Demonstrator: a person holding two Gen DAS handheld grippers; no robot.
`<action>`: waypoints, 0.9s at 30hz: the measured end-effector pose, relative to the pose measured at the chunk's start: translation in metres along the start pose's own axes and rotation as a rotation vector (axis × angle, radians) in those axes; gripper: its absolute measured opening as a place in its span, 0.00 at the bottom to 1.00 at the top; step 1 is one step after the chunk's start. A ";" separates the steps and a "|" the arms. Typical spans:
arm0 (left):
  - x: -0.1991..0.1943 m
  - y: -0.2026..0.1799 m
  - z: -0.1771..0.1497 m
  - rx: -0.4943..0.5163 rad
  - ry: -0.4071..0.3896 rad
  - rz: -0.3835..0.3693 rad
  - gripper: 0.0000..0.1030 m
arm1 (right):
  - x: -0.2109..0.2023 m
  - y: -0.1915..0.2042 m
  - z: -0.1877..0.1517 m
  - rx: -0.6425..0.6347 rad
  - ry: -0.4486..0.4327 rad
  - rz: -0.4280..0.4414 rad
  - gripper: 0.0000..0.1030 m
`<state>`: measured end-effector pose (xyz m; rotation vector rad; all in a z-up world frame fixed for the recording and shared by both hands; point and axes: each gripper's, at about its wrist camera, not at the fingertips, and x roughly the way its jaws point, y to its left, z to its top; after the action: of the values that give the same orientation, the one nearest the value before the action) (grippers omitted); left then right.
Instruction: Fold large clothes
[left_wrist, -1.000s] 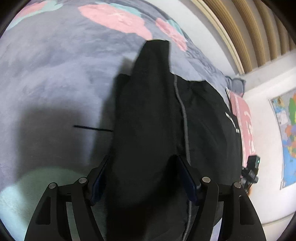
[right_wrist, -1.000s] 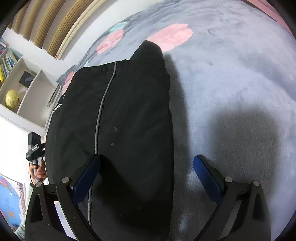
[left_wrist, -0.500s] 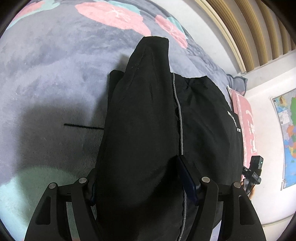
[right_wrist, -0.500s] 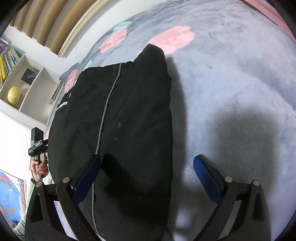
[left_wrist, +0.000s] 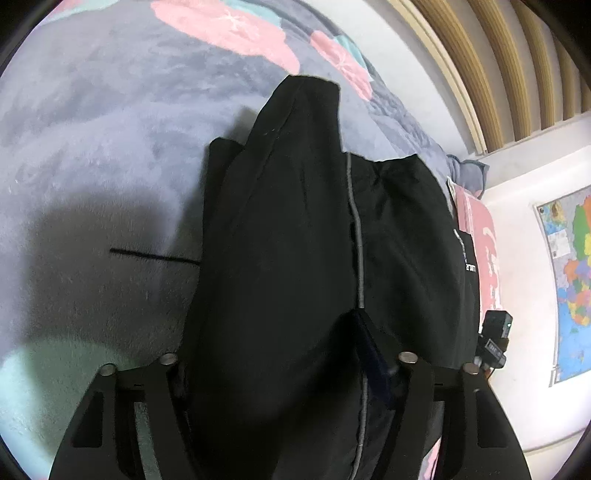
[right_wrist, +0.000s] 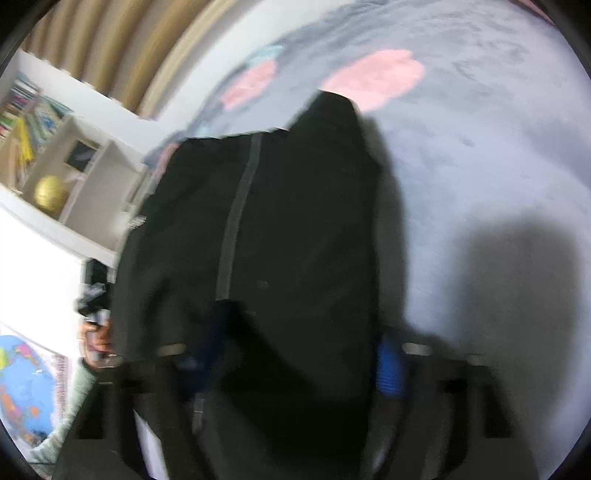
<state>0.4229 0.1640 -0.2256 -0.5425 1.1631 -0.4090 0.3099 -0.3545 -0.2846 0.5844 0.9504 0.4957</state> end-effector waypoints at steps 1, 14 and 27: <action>-0.005 0.000 -0.004 0.009 -0.010 -0.003 0.56 | 0.000 0.003 -0.001 -0.016 -0.003 -0.016 0.65; 0.009 0.031 0.000 -0.114 0.068 -0.216 0.60 | 0.010 -0.015 -0.004 -0.015 0.174 0.098 0.87; -0.030 -0.013 -0.016 -0.027 -0.113 -0.152 0.29 | 0.009 0.049 0.005 -0.217 0.068 0.086 0.43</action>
<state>0.3975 0.1678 -0.2001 -0.6723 1.0236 -0.4874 0.3117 -0.3138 -0.2558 0.4152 0.9244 0.6904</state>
